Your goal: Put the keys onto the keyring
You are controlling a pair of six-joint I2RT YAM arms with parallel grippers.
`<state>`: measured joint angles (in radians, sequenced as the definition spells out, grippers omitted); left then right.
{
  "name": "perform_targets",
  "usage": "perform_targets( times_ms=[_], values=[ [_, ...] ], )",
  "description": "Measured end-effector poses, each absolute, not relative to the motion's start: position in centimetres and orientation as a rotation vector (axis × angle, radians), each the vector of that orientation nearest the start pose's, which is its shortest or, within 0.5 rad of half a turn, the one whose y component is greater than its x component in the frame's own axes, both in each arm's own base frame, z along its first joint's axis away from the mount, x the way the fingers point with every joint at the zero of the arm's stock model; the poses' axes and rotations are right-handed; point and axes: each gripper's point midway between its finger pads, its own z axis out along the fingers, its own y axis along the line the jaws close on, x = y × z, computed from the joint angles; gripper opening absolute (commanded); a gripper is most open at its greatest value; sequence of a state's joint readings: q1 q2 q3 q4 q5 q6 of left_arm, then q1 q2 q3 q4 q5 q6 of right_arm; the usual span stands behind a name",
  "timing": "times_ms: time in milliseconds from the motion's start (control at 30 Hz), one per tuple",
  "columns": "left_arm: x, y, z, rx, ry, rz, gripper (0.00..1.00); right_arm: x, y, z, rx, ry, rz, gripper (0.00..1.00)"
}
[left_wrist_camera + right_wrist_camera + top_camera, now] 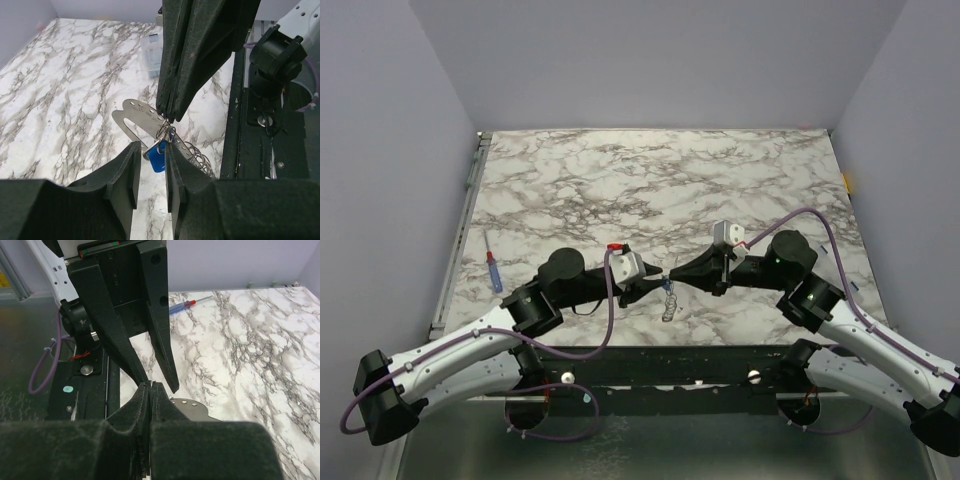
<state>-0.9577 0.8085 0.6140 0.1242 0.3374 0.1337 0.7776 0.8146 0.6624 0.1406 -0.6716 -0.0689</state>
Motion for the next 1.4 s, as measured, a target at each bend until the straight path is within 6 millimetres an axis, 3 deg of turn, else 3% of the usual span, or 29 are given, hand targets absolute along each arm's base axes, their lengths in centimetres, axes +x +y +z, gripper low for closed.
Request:
perform_targets(
  times_ms=[233, 533, 567, 700, 767, 900, 967, 1067, 1133, 1233, 1267, 1300, 1400],
  values=[
    [14.4, -30.3, 25.0, 1.141, 1.32, -0.907, 0.0, 14.0, 28.8, 28.6, -1.155, 1.22, 1.069, 0.01],
    [14.3, -30.4, 24.8, 1.149, 1.321, -0.911, 0.0, 14.0, 28.8, 28.8, -1.153, 1.21, 1.067, 0.01],
    [14.3, -30.4, 24.8, 1.149, 1.322, -0.911, 0.04, 14.0, 28.8, 28.8, -1.15, 1.212, 1.065, 0.01],
    [14.9, -30.0, 24.6, 1.106, 1.368, -0.893, 0.43, 15.4, 28.5, 28.2, -1.083, 1.273, 1.02, 0.01],
    [15.7, -29.6, 24.5, 1.036, 1.426, -0.87, 0.56, 16.4, 28.2, 27.1, -1.018, 1.341, 0.989, 0.03],
    [18.0, -28.0, 23.4, 0.846, 1.579, -0.782, 0.72, 19.0, 27.5, 22.9, -0.843, 1.555, 0.928, 0.32],
    [19.7, -26.5, 21.7, 0.72, 1.688, -0.687, 0.75, 20.6, 27.5, 20.3, -0.755, 1.687, 0.889, 0.49],
    [21.5, -24.4, 18.8, 0.569, 1.84, -0.546, 0.76, 22.5, 27.3, 15.9, -0.666, 1.881, 0.807, 0.67],
    [22.3, -23.1, 16.6, 0.497, 1.935, -0.459, 0.76, 23.5, 27.2, 13.4, -0.622, 1.996, 0.743, 0.7],
    [23.1, -21.5, 14.5, 0.42, 2.037, -0.363, 0.77, 25.0, 27.3, 11.5, -0.571, 2.095, 0.664, 0.7],
    [23.4, -21.1, 14.3, 0.398, 2.058, -0.341, 0.77, 25.5, 27.4, 12.1, -0.552, 2.088, 0.659, 0.7],
    [23.7, -20.7, 14.3, 0.384, 2.068, -0.325, 0.77, 25.8, 27.6, 11.0, -0.546, 2.13, 0.639, 0.7],
    [25.2, -19.4, 15.9, 0.309, 2.069, -0.267, 0.77, 27.7, 29.3, 10.9, -0.51, 2.184, 0.626, 0.65]
  ],
)
